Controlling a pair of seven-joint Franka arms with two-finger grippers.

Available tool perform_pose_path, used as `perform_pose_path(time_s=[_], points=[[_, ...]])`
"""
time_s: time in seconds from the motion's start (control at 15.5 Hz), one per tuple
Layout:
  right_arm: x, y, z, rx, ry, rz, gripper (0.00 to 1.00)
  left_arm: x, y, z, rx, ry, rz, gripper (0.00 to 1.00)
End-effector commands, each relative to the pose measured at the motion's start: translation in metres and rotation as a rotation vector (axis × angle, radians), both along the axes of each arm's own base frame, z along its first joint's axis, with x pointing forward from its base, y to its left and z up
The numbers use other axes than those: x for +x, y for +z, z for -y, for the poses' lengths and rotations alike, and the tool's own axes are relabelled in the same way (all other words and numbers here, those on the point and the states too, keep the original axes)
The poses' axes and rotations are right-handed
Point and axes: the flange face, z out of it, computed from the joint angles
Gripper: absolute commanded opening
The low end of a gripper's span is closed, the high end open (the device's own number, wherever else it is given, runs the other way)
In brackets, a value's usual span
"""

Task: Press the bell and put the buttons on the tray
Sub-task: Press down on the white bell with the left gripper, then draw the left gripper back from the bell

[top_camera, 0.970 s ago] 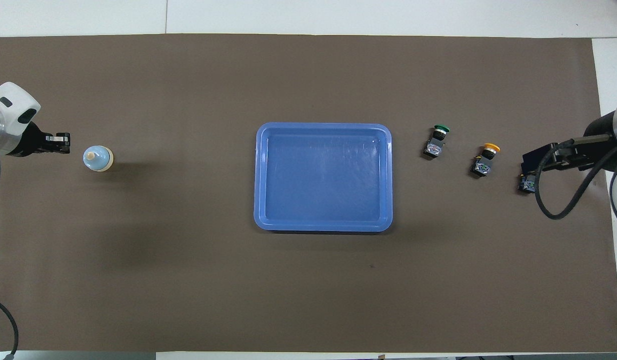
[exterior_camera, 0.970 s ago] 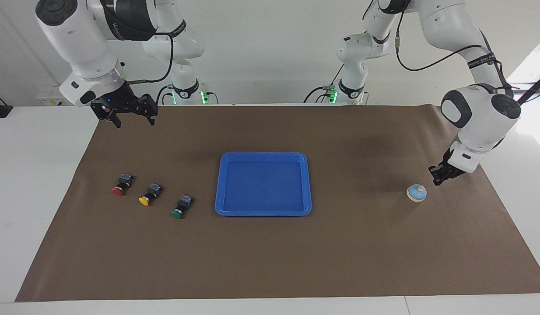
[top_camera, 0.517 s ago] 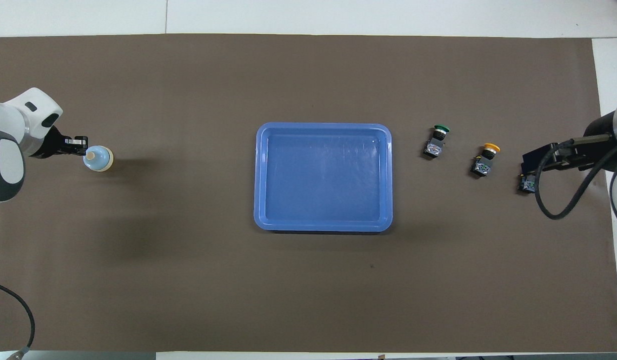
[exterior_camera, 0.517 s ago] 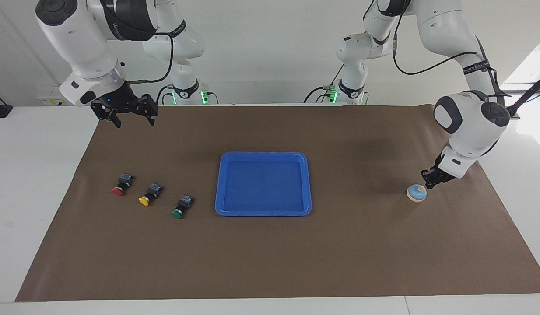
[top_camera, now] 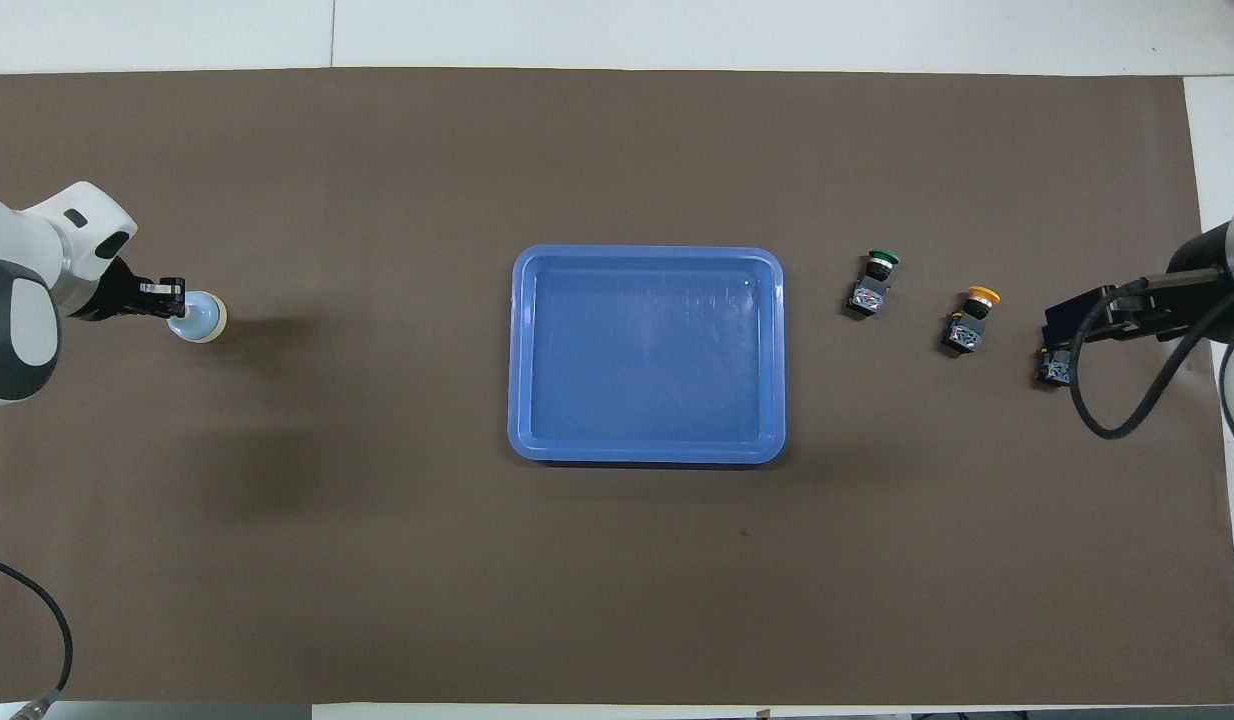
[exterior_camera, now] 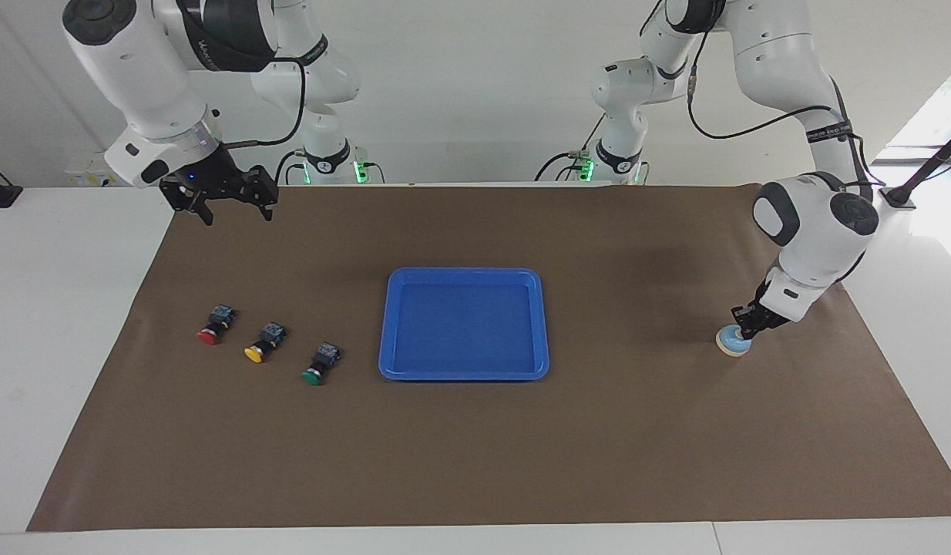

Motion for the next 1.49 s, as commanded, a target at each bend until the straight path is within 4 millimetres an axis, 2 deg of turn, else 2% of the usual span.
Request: perform_pose_path(time_s=[0.0,0.19,0.32,0.39,0.65,1.1,1.23,1.42], points=[[-0.005,0.004,0.001,0.013,-0.016,-0.006,1.00,-0.003,0.073,0.024,0.001,-0.040,-0.044,1.00],[-0.005,0.003,0.002,0.013,-0.018,-0.008,1.00,-0.036,0.136,0.046,0.002,-0.047,-0.073,1.00],[-0.005,0.003,0.002,0.013,-0.018,-0.008,1.00,-0.065,0.166,0.062,0.002,-0.044,-0.128,1.00],[-0.005,0.003,0.002,0.013,-0.018,-0.008,1.00,-0.074,0.174,0.062,0.002,-0.039,-0.150,1.00],[-0.005,0.004,0.002,0.013,-0.018,-0.006,1.00,-0.079,0.183,0.061,-0.004,-0.035,-0.153,1.00],[-0.005,0.003,0.002,0.013,-0.018,-0.008,1.00,-0.071,0.200,0.057,-0.009,-0.025,-0.139,1.00],[-0.005,0.003,0.002,0.013,-0.018,-0.008,1.00,-0.070,0.209,0.062,-0.008,-0.033,-0.140,1.00],[-0.005,0.004,0.001,0.013,-0.018,-0.006,1.00,-0.064,0.213,0.064,-0.008,-0.031,-0.154,1.00]])
